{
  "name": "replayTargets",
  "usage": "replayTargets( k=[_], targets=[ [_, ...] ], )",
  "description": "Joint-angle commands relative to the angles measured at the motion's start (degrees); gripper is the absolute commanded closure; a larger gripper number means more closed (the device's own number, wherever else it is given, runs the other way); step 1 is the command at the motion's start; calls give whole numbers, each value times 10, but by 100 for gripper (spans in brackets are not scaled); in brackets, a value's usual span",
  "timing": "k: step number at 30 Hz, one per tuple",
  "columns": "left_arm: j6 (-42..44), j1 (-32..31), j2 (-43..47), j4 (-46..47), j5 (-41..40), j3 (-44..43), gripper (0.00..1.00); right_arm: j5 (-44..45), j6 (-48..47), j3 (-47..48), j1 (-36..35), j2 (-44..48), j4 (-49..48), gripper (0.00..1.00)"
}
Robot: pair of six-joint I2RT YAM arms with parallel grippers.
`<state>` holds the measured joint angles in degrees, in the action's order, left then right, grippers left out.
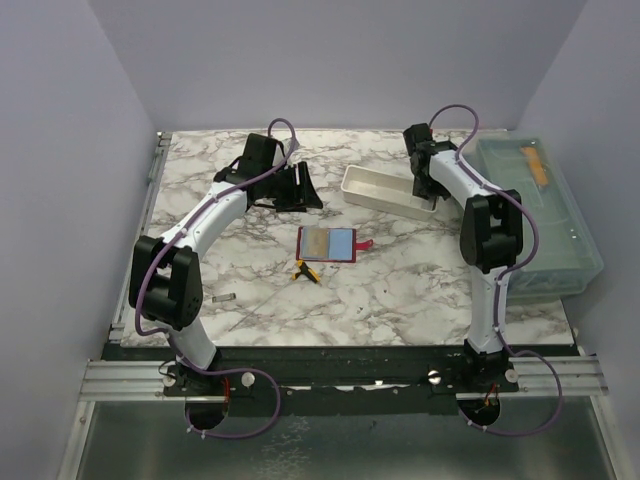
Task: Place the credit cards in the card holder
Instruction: Pick up the credit card from the storage box.
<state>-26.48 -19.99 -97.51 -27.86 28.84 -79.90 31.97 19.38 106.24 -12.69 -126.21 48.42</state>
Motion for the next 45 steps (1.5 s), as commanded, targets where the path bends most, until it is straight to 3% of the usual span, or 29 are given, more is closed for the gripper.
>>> replayTargets(
  k=[1, 13, 26, 28, 32, 41, 45],
  targets=[
    [2, -1, 21, 16, 20, 10, 41, 39, -10, -20, -1, 30, 22, 46],
    [3, -2, 16, 19, 22, 12, 41, 44, -20, -40, -1, 67, 11, 53],
    [6, -1, 2, 19, 23, 12, 40, -11, -12, -50, -1, 64, -14, 82],
    [7, -1, -1, 19, 21, 12, 40, -18, -9, -45, -1, 63, -13, 83],
    [5, -2, -3, 20, 30, 11, 40, -20, -11, -47, -1, 69, -20, 77],
    [6, -1, -5, 20, 29, 11, 40, -33, -13, -39, -1, 69, -20, 48],
    [5, -1, -4, 20, 40, 11, 40, -34, -9, -46, -1, 60, -24, 43]
  ],
)
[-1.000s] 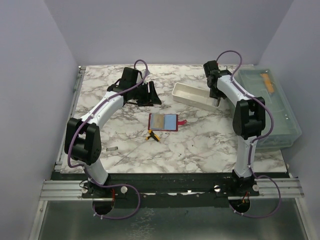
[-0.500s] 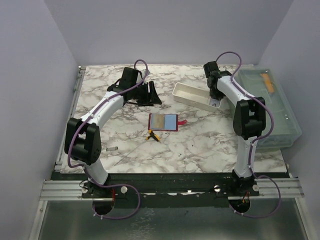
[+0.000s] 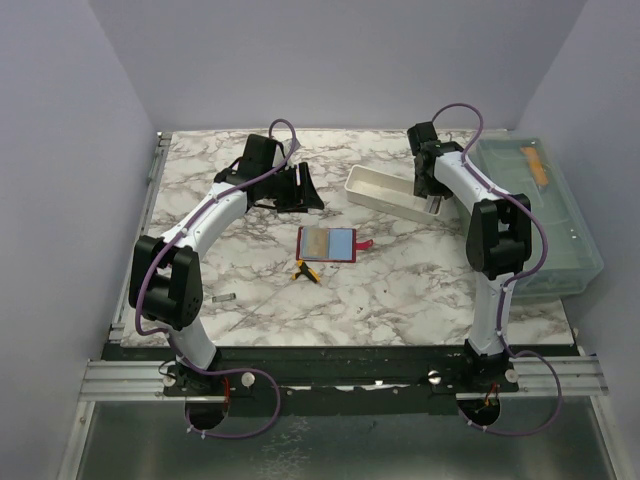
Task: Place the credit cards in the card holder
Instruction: Pick up the credit card from the storage box.
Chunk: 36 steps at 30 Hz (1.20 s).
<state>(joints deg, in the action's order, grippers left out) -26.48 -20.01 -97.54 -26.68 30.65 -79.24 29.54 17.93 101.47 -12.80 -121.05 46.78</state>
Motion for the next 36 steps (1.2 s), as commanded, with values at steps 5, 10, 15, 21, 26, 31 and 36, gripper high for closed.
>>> replayTargets(
  k=[5, 10, 15, 21, 26, 31, 36],
  targets=[
    [4, -1, -5, 9, 26, 4, 40, 5, 7, 3, 0, -14, 0, 36],
    [6, -1, -4, 9, 24, 5, 40, 19, 7, 13, 0, -35, 17, 35],
    [7, -1, 0, 10, 21, 6, 40, 27, 9, 10, 1, -42, 27, 37],
    [6, -1, 0, 10, 24, 6, 40, 47, 7, 29, 1, -40, 46, 51],
    [5, -2, 1, 10, 31, 5, 40, 57, 1, 37, 1, -23, 55, 54],
    [4, -2, 1, 10, 32, 5, 40, 54, -4, 44, 1, -17, 62, 60],
    [7, -1, 0, 10, 27, 6, 40, 30, -1, 42, 1, -21, 55, 74]
  ],
)
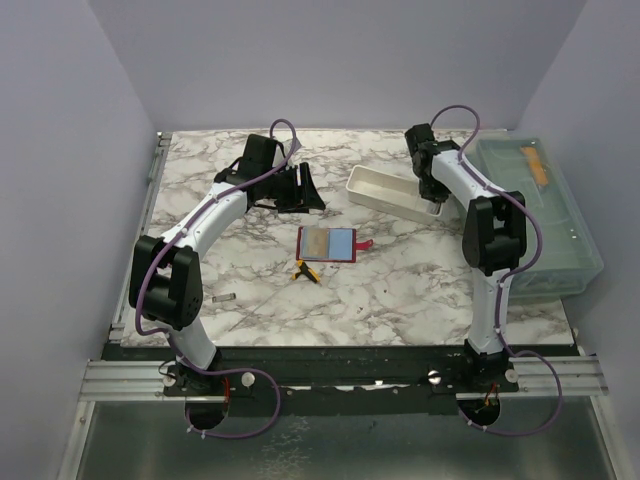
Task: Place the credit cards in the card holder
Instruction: Pick up the credit card from the storage box.
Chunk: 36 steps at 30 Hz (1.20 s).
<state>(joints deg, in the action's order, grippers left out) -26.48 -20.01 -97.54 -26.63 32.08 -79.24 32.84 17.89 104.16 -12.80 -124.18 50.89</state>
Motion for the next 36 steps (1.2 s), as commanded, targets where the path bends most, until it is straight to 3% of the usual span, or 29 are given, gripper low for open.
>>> replayTargets(
  k=[1, 15, 19, 21, 24, 26, 36],
  targets=[
    [7, -1, 1, 10, 15, 6, 40, -3, 0, 15, 1, 9, 13, 78],
    [7, -2, -4, 10, 20, 5, 40, -8, 7, 22, 1, 6, 22, 100],
    [8, -1, -5, 10, 19, 6, 40, -10, 9, 23, 0, 11, 17, 99],
    [7, -1, -5, 10, 20, 6, 40, -6, 8, 22, 1, 15, 12, 93],
    [7, -1, -6, 10, 20, 6, 40, -2, 5, 23, 0, 15, 16, 72],
    [7, -1, -7, 10, 23, 5, 40, 6, 4, 17, 1, 15, 13, 64],
    [5, -2, -8, 10, 26, 6, 40, 36, 3, -24, 1, -15, -6, 45]
  ],
)
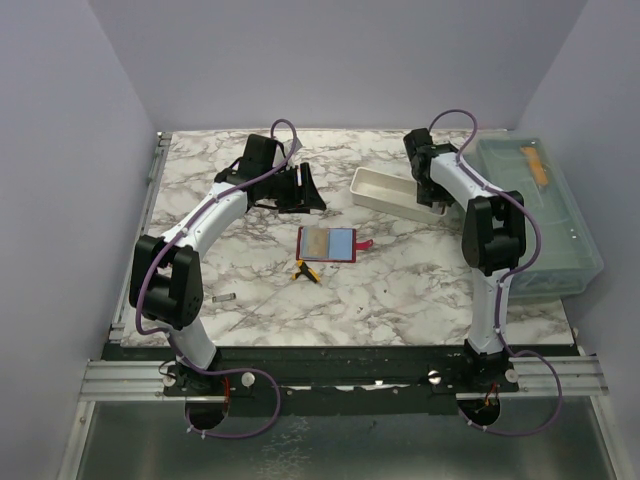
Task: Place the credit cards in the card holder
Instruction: Pick up the credit card from the storage box.
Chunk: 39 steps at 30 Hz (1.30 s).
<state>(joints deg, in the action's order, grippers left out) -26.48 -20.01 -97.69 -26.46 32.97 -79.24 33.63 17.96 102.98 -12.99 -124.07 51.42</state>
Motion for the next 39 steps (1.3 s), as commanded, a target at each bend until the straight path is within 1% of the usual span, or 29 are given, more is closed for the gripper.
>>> replayTargets(
  k=[1, 7, 10, 13, 21, 24, 28, 31, 35, 39],
  targets=[
    [5, -2, -7, 8, 17, 5, 40, 31, 2, -12, 3, -21, -11, 45],
    [5, -3, -7, 9, 18, 6, 40, 60, -4, 4, 3, -30, 1, 48],
    [5, -3, -7, 9, 19, 5, 40, 70, -12, 13, 3, -27, 12, 53],
    [5, -3, -8, 9, 20, 5, 40, 67, -12, 18, 2, -18, 18, 57],
    [4, -3, -8, 10, 21, 6, 40, 68, -11, 29, 1, -19, 31, 62],
    [4, -3, -7, 10, 21, 6, 40, 67, -12, 36, 0, -22, 36, 62],
    [4, -3, -7, 10, 23, 6, 40, 62, -14, 42, 0, -29, 40, 52],
    [5, -3, -7, 10, 23, 6, 40, 66, -16, 42, 0, -35, 41, 48],
    [4, -4, -7, 10, 24, 6, 40, 76, -17, 44, 0, -46, 51, 50],
    [4, -4, -7, 10, 27, 6, 40, 91, -16, 45, 0, -46, 54, 57]
  ],
)
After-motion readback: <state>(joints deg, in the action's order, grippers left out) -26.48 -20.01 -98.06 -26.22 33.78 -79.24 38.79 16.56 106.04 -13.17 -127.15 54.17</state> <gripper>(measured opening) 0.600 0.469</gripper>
